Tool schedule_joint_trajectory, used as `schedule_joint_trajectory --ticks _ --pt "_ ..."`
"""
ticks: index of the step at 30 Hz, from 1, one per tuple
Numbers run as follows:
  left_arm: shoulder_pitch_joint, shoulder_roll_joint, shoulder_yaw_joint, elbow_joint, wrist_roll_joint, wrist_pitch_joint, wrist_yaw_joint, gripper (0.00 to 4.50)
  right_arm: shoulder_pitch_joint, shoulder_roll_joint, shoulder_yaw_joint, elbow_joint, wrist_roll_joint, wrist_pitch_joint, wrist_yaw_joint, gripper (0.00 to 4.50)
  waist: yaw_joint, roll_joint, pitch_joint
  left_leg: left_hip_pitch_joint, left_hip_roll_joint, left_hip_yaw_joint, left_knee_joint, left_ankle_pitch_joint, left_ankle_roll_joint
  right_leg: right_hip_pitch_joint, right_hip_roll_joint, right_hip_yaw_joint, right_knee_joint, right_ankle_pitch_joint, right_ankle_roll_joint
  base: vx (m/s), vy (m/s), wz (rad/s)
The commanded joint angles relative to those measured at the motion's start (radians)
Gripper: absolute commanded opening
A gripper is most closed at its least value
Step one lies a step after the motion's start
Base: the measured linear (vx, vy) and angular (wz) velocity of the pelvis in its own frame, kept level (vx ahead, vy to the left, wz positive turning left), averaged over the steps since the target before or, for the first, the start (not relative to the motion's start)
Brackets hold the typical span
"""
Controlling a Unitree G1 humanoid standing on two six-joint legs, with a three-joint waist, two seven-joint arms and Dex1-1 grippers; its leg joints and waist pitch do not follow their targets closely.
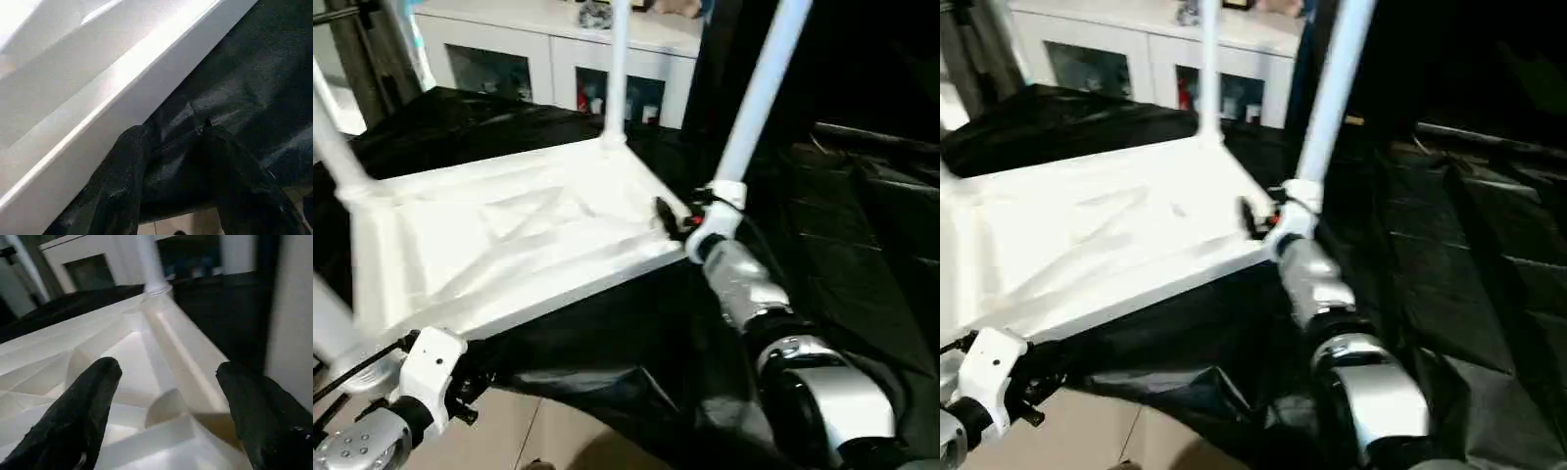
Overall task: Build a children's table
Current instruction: Rotate table base
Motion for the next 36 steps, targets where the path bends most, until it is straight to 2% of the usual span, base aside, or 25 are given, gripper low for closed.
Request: schedule_joint_trajectory --ticks 1,7,8,9,13,15,22,27,32,35,36 --pt "-0.017 0.004 0.025 0.016 0.012 -0.003 0.02 2.1 -0.012 -0.04 -0.041 0.019 0.009 -0.027 -0.038 3.68 -0.008 0.024 -0.039 0.021 0.017 -0.008 -0.075 -0.479 -0.029 0.01 -0.06 0.036 -0.086 -0.459 -0.099 0.0 0.0 0.0" --pt "-0.025 0.004 0.026 0.029 0.02 -0.02 0.037 2.1 -0.008 -0.106 -0.08 0.063 0.012 -0.061 -0.05 3.68 -0.006 0.024 -0.039 0.022 0.016 -0.009 -0.072 -0.495 -0.028 0.008 -0.059 0.033 -0.091 -0.487 -0.091 0.0 0.0 0.0" --pt "-0.026 0.003 0.028 0.032 0.02 -0.024 0.04 2.1 -0.005 -0.117 -0.087 0.068 0.014 -0.065 -0.05 3.68 -0.004 0.029 -0.039 0.025 0.016 -0.009 -0.071 -0.502 -0.029 0.005 -0.058 0.033 -0.092 -0.487 -0.092 0.0 0.0 0.0" --pt "-0.029 0.002 0.03 0.036 0.02 -0.029 0.043 2.1 -0.003 -0.128 -0.092 0.071 0.014 -0.069 -0.051 3.68 -0.005 0.025 -0.039 0.023 0.015 -0.008 -0.071 -0.5 -0.026 0.006 -0.057 0.032 -0.092 -0.483 -0.092 0.0 0.0 0.0" --pt "-0.037 -0.001 0.032 0.05 0.029 -0.043 0.054 2.1 0.002 -0.157 -0.106 0.078 0.016 -0.077 -0.051 3.68 -0.002 0.023 -0.041 0.018 0.015 -0.008 -0.071 -0.484 -0.02 0.01 -0.058 0.032 -0.089 -0.466 -0.098 0.0 0.0 0.0" --pt "-0.037 -0.003 0.034 0.056 0.032 -0.05 0.06 2.1 0.007 -0.172 -0.11 0.079 0.013 -0.083 -0.053 3.68 -0.002 0.027 -0.042 0.015 0.015 -0.008 -0.071 -0.471 -0.019 0.013 -0.059 0.031 -0.087 -0.457 -0.1 0.0 0.0 0.0" --pt "-0.021 -0.017 0.054 0.086 0.029 -0.09 0.081 2.1 0.025 -0.216 -0.13 0.09 0.008 -0.094 -0.05 3.68 0.003 0.025 -0.046 0.015 0.016 -0.003 -0.068 -0.427 -0.008 0.014 -0.055 0.034 -0.079 -0.382 -0.127 0.0 0.0 0.0" --pt "0.01 -0.037 0.1 0.102 0.012 -0.127 0.098 2.1 0.045 -0.242 -0.133 0.085 0.002 -0.096 -0.039 3.68 0.002 0.022 -0.048 0.004 0.017 -0.001 -0.068 -0.384 0.005 0.023 -0.056 0.034 -0.071 -0.318 -0.145 0.0 0.0 0.0" --pt "0.002 -0.064 0.152 0.111 -0.04 -0.213 0.104 2.1 0.072 -0.24 -0.092 0.052 -0.026 -0.096 0.044 3.68 0.001 0.015 -0.045 0.002 0.017 0.001 -0.068 -0.385 0.02 0.024 -0.057 0.034 -0.076 -0.348 -0.144 0.0 0.0 0.0" --pt "-0.052 -0.106 0.191 0.099 -0.098 -0.262 0.115 2.1 0.129 -0.217 -0.036 -0.031 -0.059 -0.107 0.127 3.68 0.0 0.01 -0.043 0.003 0.018 0.001 -0.069 -0.398 0.018 0.021 -0.059 0.034 -0.083 -0.396 -0.13 0.0 0.0 0.0" --pt "-0.067 -0.116 0.199 0.097 -0.114 -0.274 0.115 2.1 0.146 -0.213 -0.024 -0.054 -0.067 -0.109 0.137 3.68 0.003 0.012 -0.042 0.007 0.019 0.001 -0.068 -0.402 0.014 0.018 -0.061 0.035 -0.085 -0.41 -0.125 0.0 0.0 0.0"
